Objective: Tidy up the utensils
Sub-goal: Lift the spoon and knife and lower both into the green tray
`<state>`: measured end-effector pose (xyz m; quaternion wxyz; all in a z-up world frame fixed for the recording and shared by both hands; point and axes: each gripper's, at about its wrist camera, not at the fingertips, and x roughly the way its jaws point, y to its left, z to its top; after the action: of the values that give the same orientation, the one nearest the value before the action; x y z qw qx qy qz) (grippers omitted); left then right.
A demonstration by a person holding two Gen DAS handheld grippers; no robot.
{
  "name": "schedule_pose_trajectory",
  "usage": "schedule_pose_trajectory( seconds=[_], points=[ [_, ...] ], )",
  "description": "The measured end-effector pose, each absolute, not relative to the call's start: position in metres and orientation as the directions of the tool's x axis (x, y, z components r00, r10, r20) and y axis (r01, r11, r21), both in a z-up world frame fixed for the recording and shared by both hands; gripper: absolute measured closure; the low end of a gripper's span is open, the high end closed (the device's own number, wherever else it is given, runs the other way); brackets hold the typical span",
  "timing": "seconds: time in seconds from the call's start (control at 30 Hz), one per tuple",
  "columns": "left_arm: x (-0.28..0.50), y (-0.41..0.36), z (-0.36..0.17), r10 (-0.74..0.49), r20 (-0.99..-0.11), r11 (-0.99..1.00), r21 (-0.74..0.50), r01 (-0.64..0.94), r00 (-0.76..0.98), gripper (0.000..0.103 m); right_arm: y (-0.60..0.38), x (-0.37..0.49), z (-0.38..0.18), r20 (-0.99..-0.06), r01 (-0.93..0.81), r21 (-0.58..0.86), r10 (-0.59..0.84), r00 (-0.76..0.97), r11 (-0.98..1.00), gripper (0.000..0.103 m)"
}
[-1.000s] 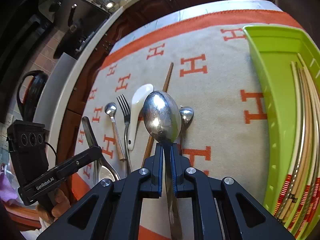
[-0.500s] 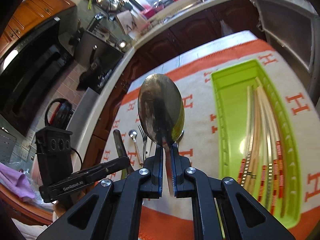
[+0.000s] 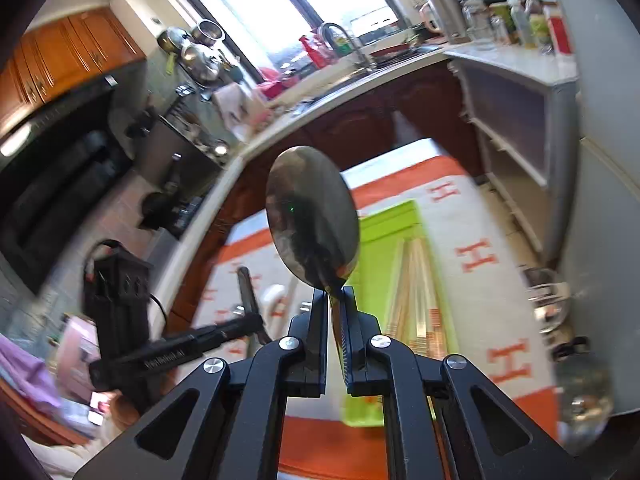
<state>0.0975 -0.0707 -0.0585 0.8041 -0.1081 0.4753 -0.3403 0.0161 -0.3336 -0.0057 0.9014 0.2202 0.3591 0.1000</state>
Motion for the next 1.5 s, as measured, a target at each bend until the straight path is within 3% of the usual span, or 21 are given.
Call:
schedule_pose_trajectory(
  seconds=[0.17,0.57,0.87,1.03,1.5],
  points=[
    [0.109,-0.096,-0.071,-0.630,-0.723,0.752,-0.479,0.452,0.283,0.101,-0.341,0.010,-0.010,-0.686,0.054,0.367,0.231,0.690,0.929,0.100],
    [0.144,-0.150,-0.118,-0.543,-0.811,0.789,-0.405,0.463,0.216,0.100,-0.330,0.091,-0.092,-0.799,0.120,0.345,0.224,0.559,0.931,0.100],
    [0.159,-0.145,-0.123,-0.553,-0.810,0.786,-0.427,0.447,0.196,0.095,-0.343,0.135,-0.118,-0.777,0.177,0.417,0.248,0.579,0.892,0.099],
    [0.162,-0.136,-0.118,-0.577,-0.793,0.776,-0.458,0.433,0.195,0.082,-0.349,0.140,-0.125,-0.772,0.197,0.433,0.250,0.584,0.879,0.099],
    [0.165,-0.102,-0.091,-0.572,-0.742,0.815,-0.468,0.342,0.348,0.078,-0.320,0.126,-0.123,-0.762,0.145,0.447,0.291,0.578,0.883,0.099]
  ],
)
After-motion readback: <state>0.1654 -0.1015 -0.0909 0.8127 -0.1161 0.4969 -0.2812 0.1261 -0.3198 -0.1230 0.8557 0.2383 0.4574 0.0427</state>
